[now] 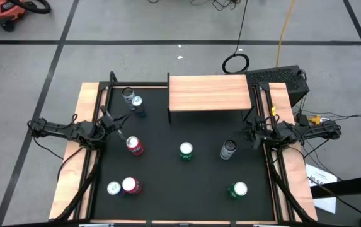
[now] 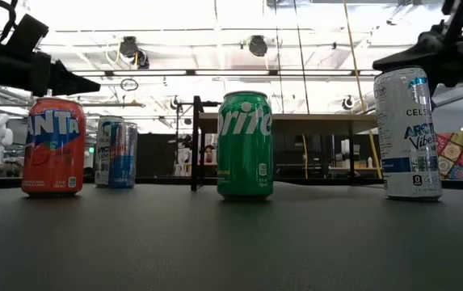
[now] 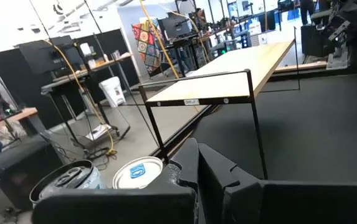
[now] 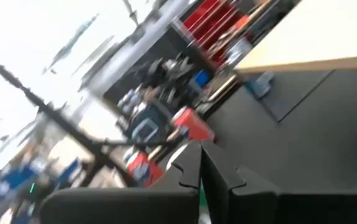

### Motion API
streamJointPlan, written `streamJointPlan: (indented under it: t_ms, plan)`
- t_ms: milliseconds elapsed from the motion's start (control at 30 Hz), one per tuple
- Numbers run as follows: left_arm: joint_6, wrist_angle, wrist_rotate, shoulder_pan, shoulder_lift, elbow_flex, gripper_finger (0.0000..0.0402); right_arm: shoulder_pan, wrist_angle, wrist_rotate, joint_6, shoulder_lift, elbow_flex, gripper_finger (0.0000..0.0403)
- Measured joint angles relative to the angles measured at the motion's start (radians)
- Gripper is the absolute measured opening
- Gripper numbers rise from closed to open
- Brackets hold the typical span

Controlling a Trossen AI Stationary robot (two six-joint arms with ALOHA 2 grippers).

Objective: Place canned beverage on shelf
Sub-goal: Put the bottom white blue soda can on the shelf

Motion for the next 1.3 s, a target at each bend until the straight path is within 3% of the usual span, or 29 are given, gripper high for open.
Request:
streamJointPlan:
  t_ms: [167,333,600,733,1000,1167,1300]
  plan:
    - [-0.035,0.001,0.031,0.001,0.0,0.0,0.0006,0.0,0.006,0.139,0.07,0.0,0.0,0.0]
    - [-0.401,0.025,0.162,0.001,0.0,0.0,0.0006,0.0,0.025,0.194,0.062,0.002,0.0,0.0]
    - [-0.72,0.058,0.125,0.001,0.0,0.0,0.0006,0.0,0.094,0.216,0.018,0.002,0.001,0.0015]
    - [-0.829,0.071,0.128,0.001,0.0,0.0,0.0006,0.0,0.102,0.23,-0.043,0.002,0.036,0.0054]
    - [-0.936,0.138,0.129,0.002,0.0,0.0,0.0006,0.0,0.099,0.246,-0.26,0.046,0.21,0.0177]
    - [-0.916,0.204,0.156,0.003,0.008,0.0,0.0015,0.0,-0.02,0.221,-0.289,0.187,0.357,0.0238]
    - [-0.876,0.23,0.167,0.003,0.047,0.019,0.0051,0.0,-0.221,0.165,-0.29,0.355,0.511,0.0257]
